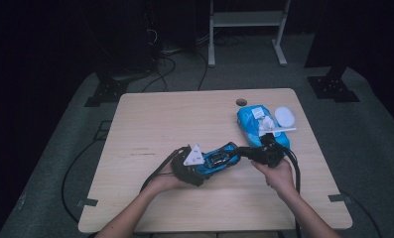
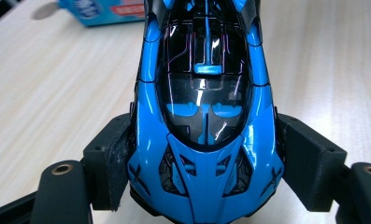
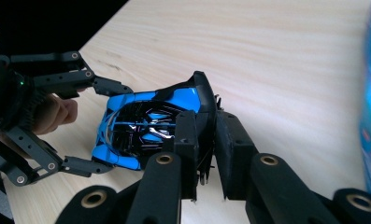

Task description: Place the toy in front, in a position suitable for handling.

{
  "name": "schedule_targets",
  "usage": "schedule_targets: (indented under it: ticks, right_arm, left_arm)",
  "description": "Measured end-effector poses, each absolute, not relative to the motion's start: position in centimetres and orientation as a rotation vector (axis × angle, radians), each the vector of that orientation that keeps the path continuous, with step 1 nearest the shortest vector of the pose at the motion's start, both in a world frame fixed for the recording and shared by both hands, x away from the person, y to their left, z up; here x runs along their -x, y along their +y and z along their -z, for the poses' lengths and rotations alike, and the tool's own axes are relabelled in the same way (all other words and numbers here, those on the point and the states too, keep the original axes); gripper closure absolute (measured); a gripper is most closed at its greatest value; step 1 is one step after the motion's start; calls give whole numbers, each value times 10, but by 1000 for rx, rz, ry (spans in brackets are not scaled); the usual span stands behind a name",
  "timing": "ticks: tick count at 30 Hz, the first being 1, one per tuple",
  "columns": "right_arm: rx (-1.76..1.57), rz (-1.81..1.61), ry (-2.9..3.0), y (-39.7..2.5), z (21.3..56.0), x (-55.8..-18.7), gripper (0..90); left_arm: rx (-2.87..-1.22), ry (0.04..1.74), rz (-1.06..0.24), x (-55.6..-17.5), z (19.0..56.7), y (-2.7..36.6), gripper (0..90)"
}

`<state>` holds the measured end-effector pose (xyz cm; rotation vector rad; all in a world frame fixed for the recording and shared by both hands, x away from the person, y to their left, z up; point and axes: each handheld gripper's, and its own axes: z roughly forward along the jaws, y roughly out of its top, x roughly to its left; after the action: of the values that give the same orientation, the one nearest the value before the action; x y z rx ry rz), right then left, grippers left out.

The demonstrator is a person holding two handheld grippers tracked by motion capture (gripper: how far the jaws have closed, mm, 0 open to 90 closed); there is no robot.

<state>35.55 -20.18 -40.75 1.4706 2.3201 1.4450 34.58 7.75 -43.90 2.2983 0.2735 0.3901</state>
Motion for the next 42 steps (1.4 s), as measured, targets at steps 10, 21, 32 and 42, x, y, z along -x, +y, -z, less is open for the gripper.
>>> schedule_targets:
  ticks: [10,21,32,42]
  right_arm:
    - [-1539,-1389,2359,-214,443,-338,761]
    - [-1543,-1375,2409,-209,461,-338,736]
    - [-1445,-1394,2417,-214,457,-335,534]
    - [-1295,-1377,2275,-237,420,-337,439]
  left_arm:
    - [-2385,213,-285,-343,461,69,255]
    - [-2398,236,-186,-345,471,76,255]
    - [-2356,269,-158,-346,475,82,248]
    - [-2288,318,-202,-342,469,91,168]
